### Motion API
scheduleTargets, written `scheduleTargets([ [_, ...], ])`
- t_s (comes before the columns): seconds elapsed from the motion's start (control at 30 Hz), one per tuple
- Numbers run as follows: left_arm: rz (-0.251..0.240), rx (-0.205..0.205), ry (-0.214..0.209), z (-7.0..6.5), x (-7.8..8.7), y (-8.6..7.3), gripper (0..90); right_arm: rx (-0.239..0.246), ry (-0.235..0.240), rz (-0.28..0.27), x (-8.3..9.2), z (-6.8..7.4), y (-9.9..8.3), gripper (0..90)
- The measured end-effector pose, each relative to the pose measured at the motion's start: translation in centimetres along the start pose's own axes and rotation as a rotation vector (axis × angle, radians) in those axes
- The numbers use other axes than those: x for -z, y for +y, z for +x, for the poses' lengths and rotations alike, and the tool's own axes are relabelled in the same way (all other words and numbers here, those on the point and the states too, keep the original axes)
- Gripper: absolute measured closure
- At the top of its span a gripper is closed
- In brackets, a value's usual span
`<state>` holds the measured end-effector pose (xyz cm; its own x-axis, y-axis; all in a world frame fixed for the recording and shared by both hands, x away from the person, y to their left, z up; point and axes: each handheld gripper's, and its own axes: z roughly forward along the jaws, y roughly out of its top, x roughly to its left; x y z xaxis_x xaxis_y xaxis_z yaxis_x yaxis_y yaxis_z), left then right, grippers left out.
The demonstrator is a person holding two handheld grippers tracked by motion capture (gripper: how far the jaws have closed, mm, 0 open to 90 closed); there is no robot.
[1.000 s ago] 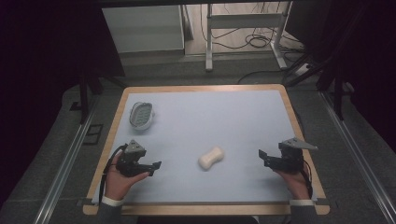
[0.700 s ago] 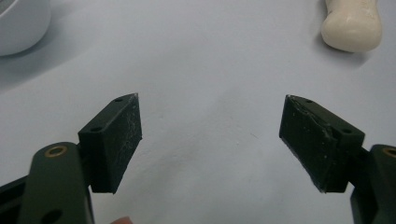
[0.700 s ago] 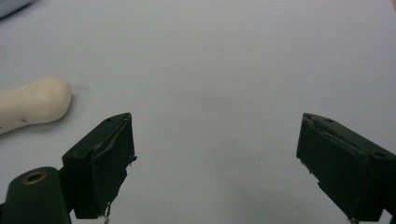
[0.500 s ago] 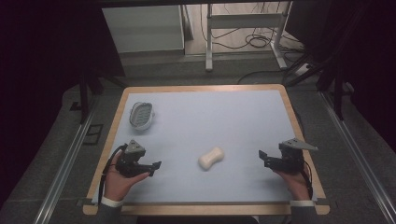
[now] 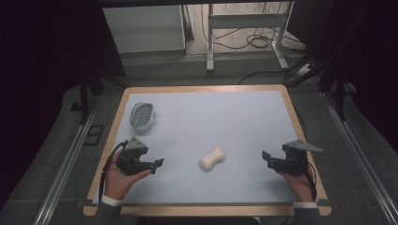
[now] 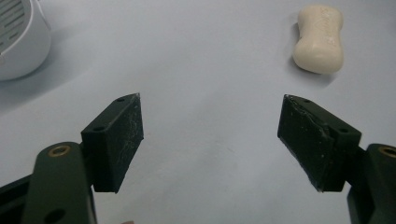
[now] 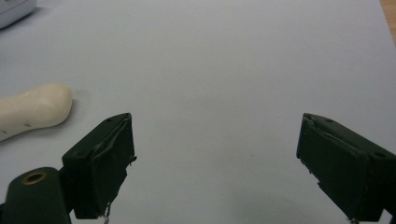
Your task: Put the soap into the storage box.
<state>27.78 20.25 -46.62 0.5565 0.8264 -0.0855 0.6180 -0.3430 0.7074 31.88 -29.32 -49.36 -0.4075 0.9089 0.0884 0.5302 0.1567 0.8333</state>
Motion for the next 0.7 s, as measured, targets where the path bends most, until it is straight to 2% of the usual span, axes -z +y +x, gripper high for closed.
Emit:
scheduleTargets([
  [0.17, 0.013, -0.029, 0.007, -0.5, 0.2, 1.0, 23.9, 0.005, -0.002, -0.010, 0.2, 0.1, 0.0, 11.1],
  [0.4, 0.018, -0.046, 0.000, -0.9, -0.2, 2.1, 23.9, 0.032, -0.004, -0.009, 0.0, 0.5, 0.1, 11.1],
  [0.7, 0.041, -0.084, -0.038, -2.2, -1.0, 3.9, 24.5, 0.048, -0.011, -0.016, 0.2, 0.6, 0.1, 11.1],
])
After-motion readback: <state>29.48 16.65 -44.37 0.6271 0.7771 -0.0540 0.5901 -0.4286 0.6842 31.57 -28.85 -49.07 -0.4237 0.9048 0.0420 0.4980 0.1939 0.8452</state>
